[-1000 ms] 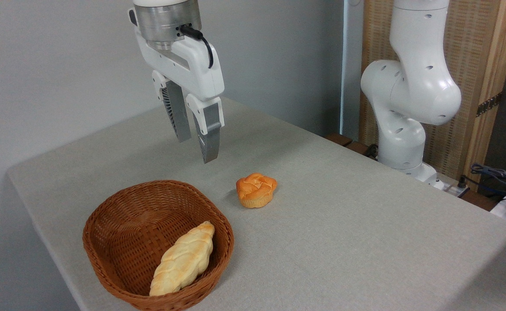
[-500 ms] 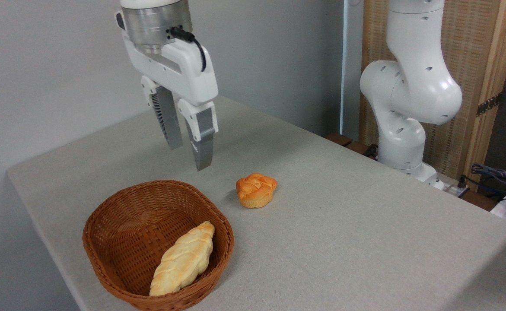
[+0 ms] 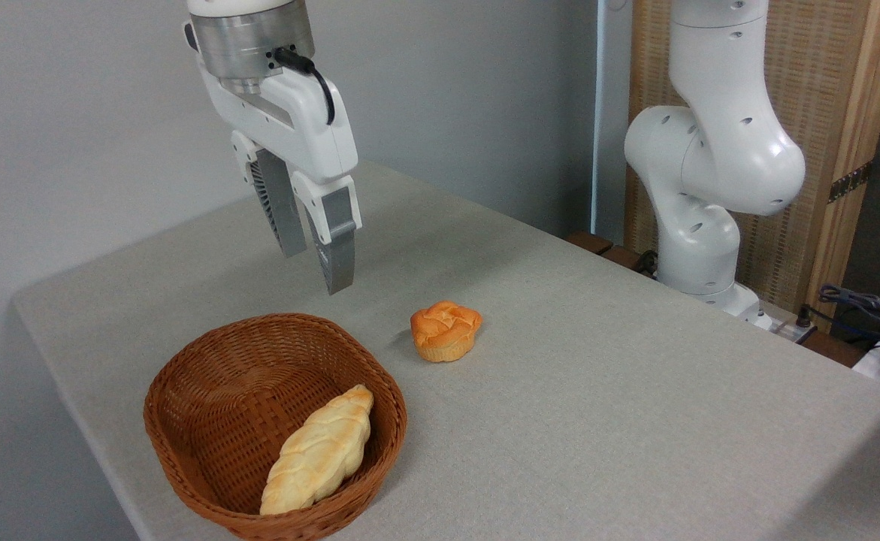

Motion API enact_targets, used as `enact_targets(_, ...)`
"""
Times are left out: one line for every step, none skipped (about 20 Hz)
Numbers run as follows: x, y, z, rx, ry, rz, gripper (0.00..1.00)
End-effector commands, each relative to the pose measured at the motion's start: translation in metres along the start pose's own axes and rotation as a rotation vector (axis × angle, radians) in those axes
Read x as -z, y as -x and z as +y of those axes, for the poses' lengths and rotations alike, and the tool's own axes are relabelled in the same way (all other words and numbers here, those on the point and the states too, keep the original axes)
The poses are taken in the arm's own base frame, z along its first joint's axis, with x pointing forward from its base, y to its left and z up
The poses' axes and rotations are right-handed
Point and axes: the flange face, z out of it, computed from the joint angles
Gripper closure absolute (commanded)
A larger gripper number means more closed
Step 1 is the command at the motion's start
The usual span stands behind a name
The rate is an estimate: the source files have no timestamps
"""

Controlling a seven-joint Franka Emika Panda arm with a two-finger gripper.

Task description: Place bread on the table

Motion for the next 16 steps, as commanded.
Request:
enact_targets(0.01, 0.005, 0.007, 0.014, 0.002, -0.026, 0.0)
enact_targets(0.011, 0.006, 0.007, 0.013, 0.003, -0.029, 0.0)
enact_targets(0.014, 0.008, 0.011, 0.003, -0.022, -0.042, 0.0)
enact_targets(0.014, 0.008, 0.011, -0.002, -0.031, -0.053, 0.0)
enact_targets(0.015, 0.006, 0.015, -0.01, -0.043, -0.061, 0.0)
enact_targets(0.017, 0.007, 0.016, -0.011, -0.046, -0.058, 0.0)
enact_targets(0.016, 0.006, 0.016, -0.012, -0.046, -0.058, 0.0)
enact_targets(0.016, 0.005, 0.016, -0.012, -0.05, -0.053, 0.0)
enact_targets(0.017, 0.005, 0.016, -0.012, -0.053, -0.05, 0.0)
enact_targets(0.016, 0.005, 0.016, -0.011, -0.053, -0.049, 0.0)
enact_targets(0.014, 0.002, 0.019, -0.017, -0.051, -0.052, 0.0)
enact_targets(0.013, 0.001, 0.021, -0.022, -0.051, -0.052, 0.0)
enact_targets(0.014, -0.001, 0.021, -0.022, -0.058, -0.046, 0.0)
enact_targets(0.013, -0.002, 0.021, -0.021, -0.061, -0.04, 0.0)
enact_targets(0.01, -0.004, 0.022, -0.023, -0.066, -0.034, 0.0)
enact_targets(0.008, -0.003, 0.022, -0.023, -0.067, -0.033, 0.0)
